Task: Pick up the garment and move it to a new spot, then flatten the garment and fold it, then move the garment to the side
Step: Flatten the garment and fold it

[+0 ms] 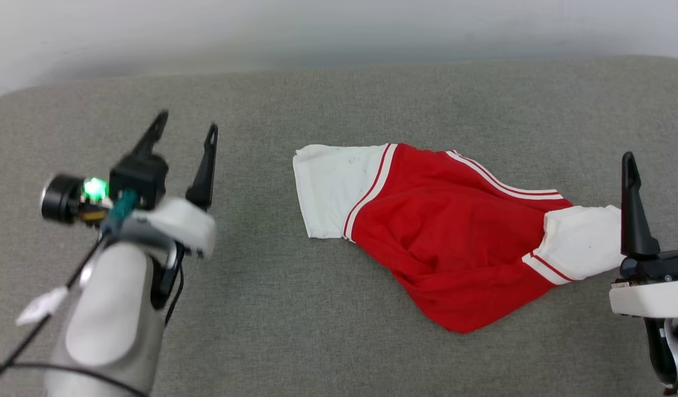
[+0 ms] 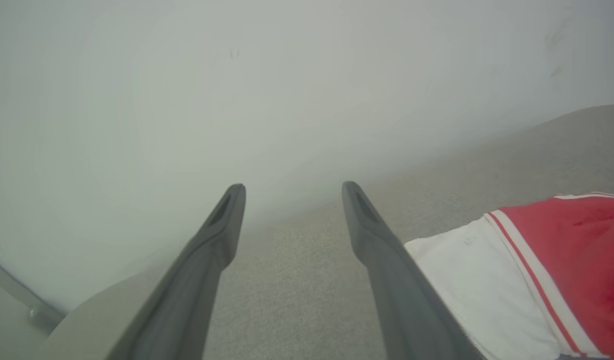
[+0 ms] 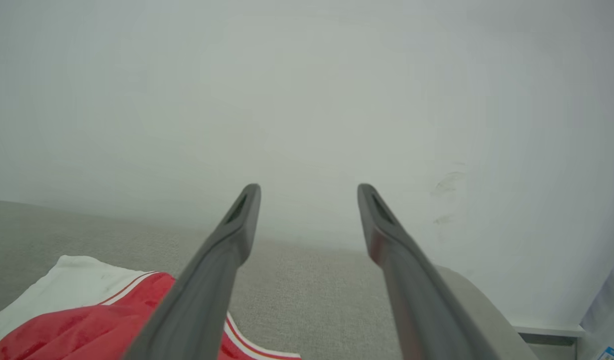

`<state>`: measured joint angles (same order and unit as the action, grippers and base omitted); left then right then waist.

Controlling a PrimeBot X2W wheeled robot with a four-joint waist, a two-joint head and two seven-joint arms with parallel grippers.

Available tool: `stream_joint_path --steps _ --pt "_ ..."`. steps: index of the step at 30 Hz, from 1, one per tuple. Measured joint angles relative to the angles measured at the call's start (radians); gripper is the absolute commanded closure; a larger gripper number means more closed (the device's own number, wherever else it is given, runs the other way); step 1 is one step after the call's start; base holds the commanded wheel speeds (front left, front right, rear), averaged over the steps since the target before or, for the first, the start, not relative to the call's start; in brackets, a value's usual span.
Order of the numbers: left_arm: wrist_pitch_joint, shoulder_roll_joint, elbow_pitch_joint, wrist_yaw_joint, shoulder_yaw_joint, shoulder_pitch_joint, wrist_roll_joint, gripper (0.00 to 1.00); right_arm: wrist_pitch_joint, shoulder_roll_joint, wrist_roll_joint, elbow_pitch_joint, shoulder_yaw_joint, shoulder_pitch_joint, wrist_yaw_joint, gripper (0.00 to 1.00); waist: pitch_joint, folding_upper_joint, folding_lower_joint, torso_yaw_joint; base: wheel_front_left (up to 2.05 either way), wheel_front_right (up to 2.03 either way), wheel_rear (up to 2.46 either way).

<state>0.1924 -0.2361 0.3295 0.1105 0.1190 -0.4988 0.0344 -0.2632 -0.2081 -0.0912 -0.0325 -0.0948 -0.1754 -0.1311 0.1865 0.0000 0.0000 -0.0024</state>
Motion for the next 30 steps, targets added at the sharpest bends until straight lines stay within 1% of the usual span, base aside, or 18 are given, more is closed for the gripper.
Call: stream_joint_path --steps 3,7,10,14,17,21,24,30 --pt "-0.048 -0.014 0.03 0.012 0.033 -0.114 0.024 0.0 0.0 0.039 0.039 -0.085 -0.007 0.025 0.0 0.0 0.021 0.0 0.0 -0.005 0.0 0.0 0.0" --pt "-0.137 -0.04 0.073 0.017 0.113 -0.245 0.063 0.0 0.0 0.079 0.06 -0.134 -0.005 0.048 0.0 0.0 0.049 0.0 0.0 -0.018 0.0 0.0 0.0" --pt "-0.229 -0.075 0.117 0.019 0.22 -0.347 0.159 0.0 0.0 0.098 0.064 -0.158 0.003 0.053 0.0 0.0 0.072 0.0 0.0 -0.034 0.0 0.0 0.0" --pt "-0.377 -0.139 0.157 0.018 0.379 -0.469 0.314 0.0 0.0 0.118 0.065 -0.187 0.001 0.051 0.0 0.0 0.108 0.0 0.0 -0.056 0.0 0.0 0.0" --pt "-0.507 -0.178 0.162 0.019 0.5 -0.54 0.443 0.0 0.0 0.128 0.064 -0.19 0.003 0.046 0.0 0.0 0.14 0.0 0.0 -0.074 0.0 0.0 0.0" --pt "-0.667 -0.252 0.161 0.019 0.651 -0.635 0.596 0.0 0.0 0.14 0.059 -0.188 0.011 0.028 0.0 0.0 0.187 0.0 0.0001 -0.098 0.0 0.0 0.0" --pt "-0.756 -0.292 0.157 0.019 0.755 -0.683 0.676 0.0 0.0 0.145 0.058 -0.184 0.018 0.012 0.0 0.0 0.222 0.0 0.0001 -0.119 0.0 0.0 0.0" --pt "-0.88 -0.344 0.172 0.019 0.931 -0.744 0.792 0.0 0.0 0.152 0.06 -0.178 0.03 -0.011 0.0 0.0 0.276 0.0 0.0001 -0.165 0.0 0.0 0.0"
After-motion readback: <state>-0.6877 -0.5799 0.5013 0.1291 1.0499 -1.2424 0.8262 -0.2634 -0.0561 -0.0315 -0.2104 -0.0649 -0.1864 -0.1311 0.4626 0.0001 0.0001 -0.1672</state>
